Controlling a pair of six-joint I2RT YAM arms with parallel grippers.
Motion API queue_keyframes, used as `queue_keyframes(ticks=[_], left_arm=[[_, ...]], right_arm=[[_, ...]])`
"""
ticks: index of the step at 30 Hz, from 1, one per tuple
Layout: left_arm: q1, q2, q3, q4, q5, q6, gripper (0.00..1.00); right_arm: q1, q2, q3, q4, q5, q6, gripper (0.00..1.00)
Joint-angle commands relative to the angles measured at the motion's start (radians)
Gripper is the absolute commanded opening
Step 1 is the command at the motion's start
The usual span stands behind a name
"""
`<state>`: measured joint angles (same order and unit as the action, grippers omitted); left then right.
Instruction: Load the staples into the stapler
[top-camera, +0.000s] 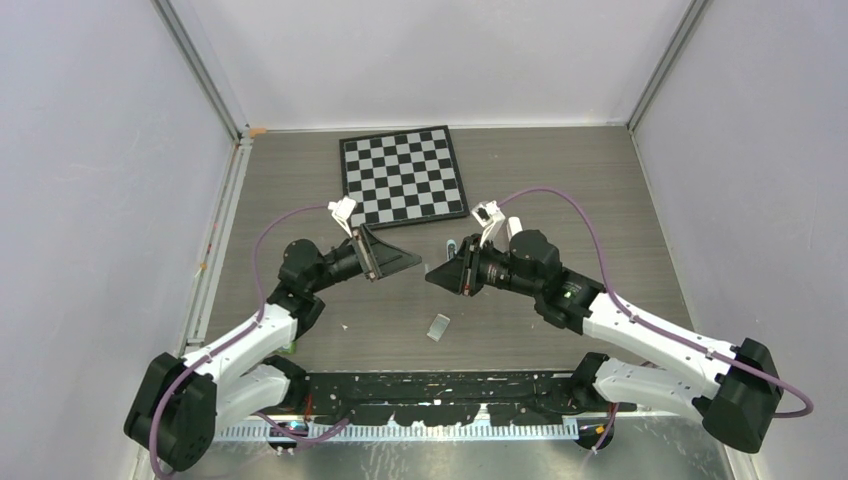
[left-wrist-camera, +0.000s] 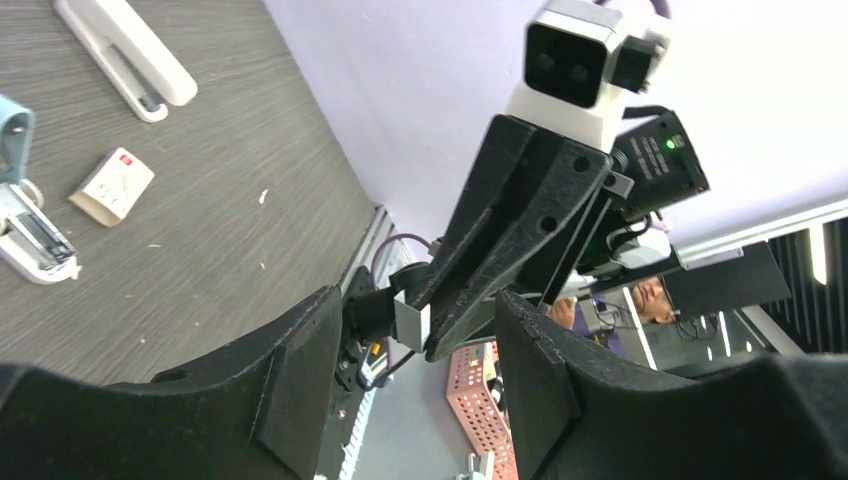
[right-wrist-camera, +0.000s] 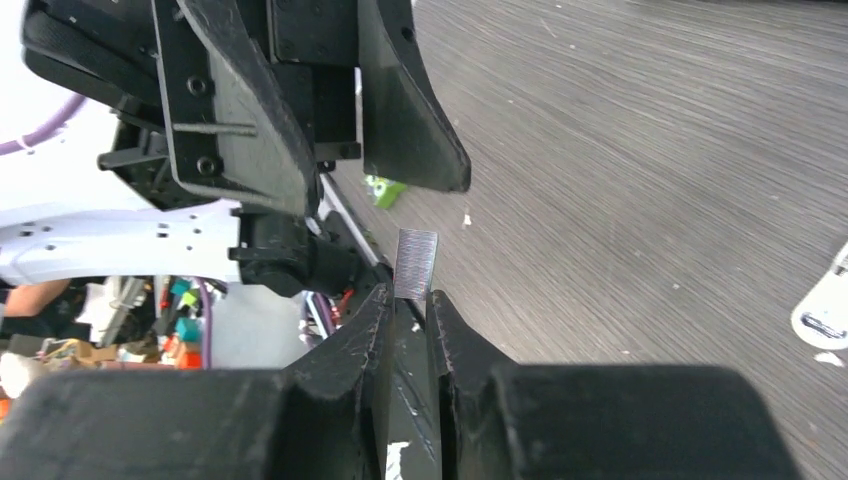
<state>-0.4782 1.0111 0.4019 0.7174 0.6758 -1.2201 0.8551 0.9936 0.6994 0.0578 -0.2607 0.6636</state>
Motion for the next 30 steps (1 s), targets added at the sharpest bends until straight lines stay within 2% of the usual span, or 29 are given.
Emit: queue_keyframes(ticks=[1,9,20,30], left_arm=[[-0.024,-0.010,0.018,0.152,0.020,-0.035,0.59],[-0.033,-0.007,0.005,0.239,0.010,-0.075,0.57],[-0.056,-0.022,0.006,0.240,0.000,-0.075,0.54],[-0.062,-0.039,-0.017,0.245,-0.027,-0.076,0.45]], right_arm=[[-0.001,0.007,-0.013,0.165,-0.055,0.068,0.21],[-0.002,-0.011,-0.035,0.220,-0.054,0.094,0.21],[-0.001,-0.015,-0.054,0.293,-0.076,0.121,0.21],[-0.001,-0.032,-0.068,0.312,-0.078,0.130,0.21]])
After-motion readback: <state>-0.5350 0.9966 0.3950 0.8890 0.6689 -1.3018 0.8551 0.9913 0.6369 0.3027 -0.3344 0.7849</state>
